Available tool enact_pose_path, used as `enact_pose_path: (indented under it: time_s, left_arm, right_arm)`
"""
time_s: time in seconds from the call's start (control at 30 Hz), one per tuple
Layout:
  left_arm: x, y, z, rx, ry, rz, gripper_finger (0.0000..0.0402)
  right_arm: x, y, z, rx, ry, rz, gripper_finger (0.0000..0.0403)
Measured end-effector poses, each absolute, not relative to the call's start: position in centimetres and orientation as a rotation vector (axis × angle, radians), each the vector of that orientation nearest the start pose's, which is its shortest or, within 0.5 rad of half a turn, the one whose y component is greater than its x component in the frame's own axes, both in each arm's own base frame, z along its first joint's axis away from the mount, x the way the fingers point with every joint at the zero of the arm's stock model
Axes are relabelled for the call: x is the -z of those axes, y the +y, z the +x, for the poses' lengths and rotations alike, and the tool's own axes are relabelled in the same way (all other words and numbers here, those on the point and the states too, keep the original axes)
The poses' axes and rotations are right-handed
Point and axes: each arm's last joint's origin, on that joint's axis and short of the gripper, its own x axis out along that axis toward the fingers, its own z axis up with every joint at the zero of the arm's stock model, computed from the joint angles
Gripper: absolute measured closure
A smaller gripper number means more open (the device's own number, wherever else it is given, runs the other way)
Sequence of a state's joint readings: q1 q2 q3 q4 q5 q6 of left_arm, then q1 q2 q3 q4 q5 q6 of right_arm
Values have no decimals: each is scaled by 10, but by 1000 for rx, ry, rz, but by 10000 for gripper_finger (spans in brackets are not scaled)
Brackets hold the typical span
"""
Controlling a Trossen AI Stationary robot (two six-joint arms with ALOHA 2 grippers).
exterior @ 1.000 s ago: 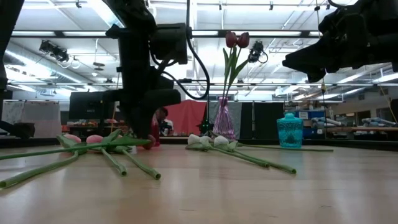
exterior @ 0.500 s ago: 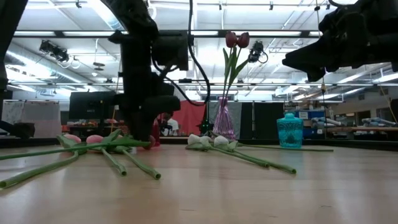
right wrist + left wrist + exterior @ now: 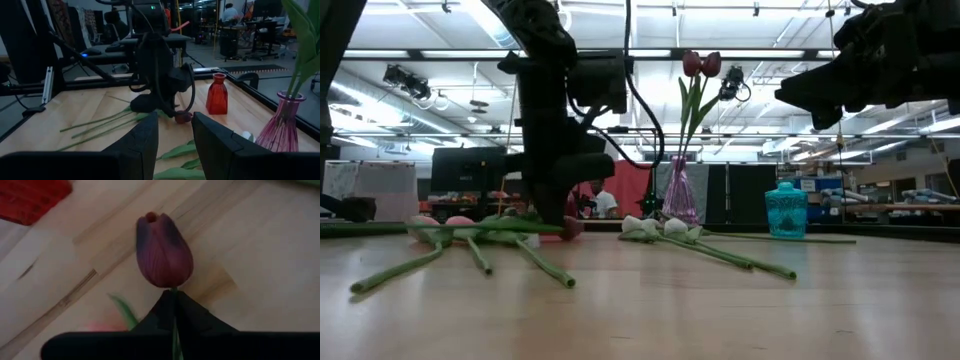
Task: Sort flowers into vase by color
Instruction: Put the dark red flower into the pink vase
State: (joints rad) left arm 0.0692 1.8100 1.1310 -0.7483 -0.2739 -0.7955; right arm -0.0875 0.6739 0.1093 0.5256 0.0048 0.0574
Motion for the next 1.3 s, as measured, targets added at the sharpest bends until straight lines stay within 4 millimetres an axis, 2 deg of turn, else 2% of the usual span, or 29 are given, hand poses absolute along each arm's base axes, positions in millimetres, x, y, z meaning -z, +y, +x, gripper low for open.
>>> enact_pose_path:
  time_s: [0.1,0.2,0.37,0.53,0.73,0.93,1.3]
  left_arm:
    - [-177,29,327,-784,1166,-503,389]
    - [-209,28,332,-703,1039,-470,394]
    - [-267,23,331,-614,699,-300,395]
    - [-303,32,332,-632,326,-102,395]
    - [-325,60,335,-642,-17,1,395]
    - [-337,74,327,-598,-291,65,395]
    - [-348,94,317,-630,-454,101,396]
  right_arm:
    - [-183,-13,149,94,43,59,270]
    - [-182,-13,149,94,57,54,270]
    - [-181,-15,145,142,82,45,270]
    - [-183,-18,142,172,71,44,270]
    - [-183,-18,142,168,72,51,270]
    - [-183,-18,142,167,72,50,270]
    - [-183,-18,142,167,73,32,270]
